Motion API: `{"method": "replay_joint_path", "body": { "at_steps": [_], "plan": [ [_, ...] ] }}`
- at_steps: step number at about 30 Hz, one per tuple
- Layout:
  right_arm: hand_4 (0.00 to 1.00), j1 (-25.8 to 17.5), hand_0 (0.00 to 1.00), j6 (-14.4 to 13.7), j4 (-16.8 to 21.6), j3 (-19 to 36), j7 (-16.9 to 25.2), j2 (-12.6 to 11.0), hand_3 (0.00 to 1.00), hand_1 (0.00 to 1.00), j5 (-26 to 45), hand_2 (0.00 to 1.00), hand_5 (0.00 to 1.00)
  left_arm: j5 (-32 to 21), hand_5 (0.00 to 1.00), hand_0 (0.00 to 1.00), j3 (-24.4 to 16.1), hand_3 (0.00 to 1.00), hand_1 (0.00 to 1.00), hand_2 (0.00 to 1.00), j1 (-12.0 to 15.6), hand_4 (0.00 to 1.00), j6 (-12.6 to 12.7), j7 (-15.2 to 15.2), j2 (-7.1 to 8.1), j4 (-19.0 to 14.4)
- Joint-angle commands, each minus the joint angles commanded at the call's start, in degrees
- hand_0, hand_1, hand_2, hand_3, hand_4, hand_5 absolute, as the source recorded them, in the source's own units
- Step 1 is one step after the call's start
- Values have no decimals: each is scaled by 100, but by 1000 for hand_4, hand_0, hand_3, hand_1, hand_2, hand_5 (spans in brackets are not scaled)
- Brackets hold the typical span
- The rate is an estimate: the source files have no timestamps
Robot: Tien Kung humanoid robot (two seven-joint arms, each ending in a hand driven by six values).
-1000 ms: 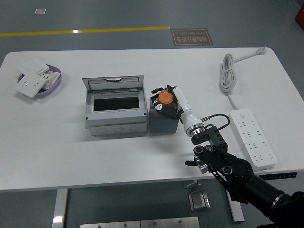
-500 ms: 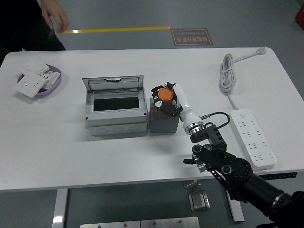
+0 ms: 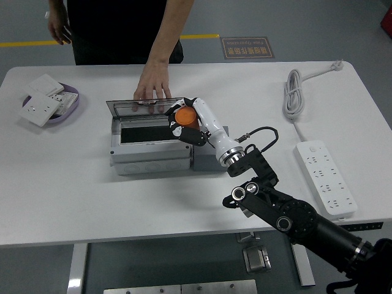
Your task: Pick up the cylinder from the cube,place it in the box,flap close box
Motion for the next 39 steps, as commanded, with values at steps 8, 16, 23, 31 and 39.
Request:
{"method": "replay_joint_path", "body": {
  "at_steps": [8,16,23,31,39],
  "plan": [
    [2,446,360,178,-27,-409,-517,7,303,410,-699,380,2,51,306,574,-56,581,601,555,12,624,10,37,19,0],
    [2,1266,342,506,-358,-1123,-1096,7,297,394,-1066,370,2,103,314,574,-108,580,601,555,7,623,9,64,58,0],
    [2,1967,339,956,-828,-1742,-1614,7,304,391,-1237,370,2,186,319,574,-181,580,601,555,-18,623,2,95,122,0],
    [7,2276,355,1264,-1079,-2085,-1867,7,325,407,-1214,378,2,222,322,574,-213,580,601,556,-35,624,-5,112,180,0],
    [64,2370,393,1316,-1229,-2312,-1844,7,407,441,-1037,414,2,240,322,574,-235,580,601,555,-40,624,-10,128,210,0]
  ]
}}
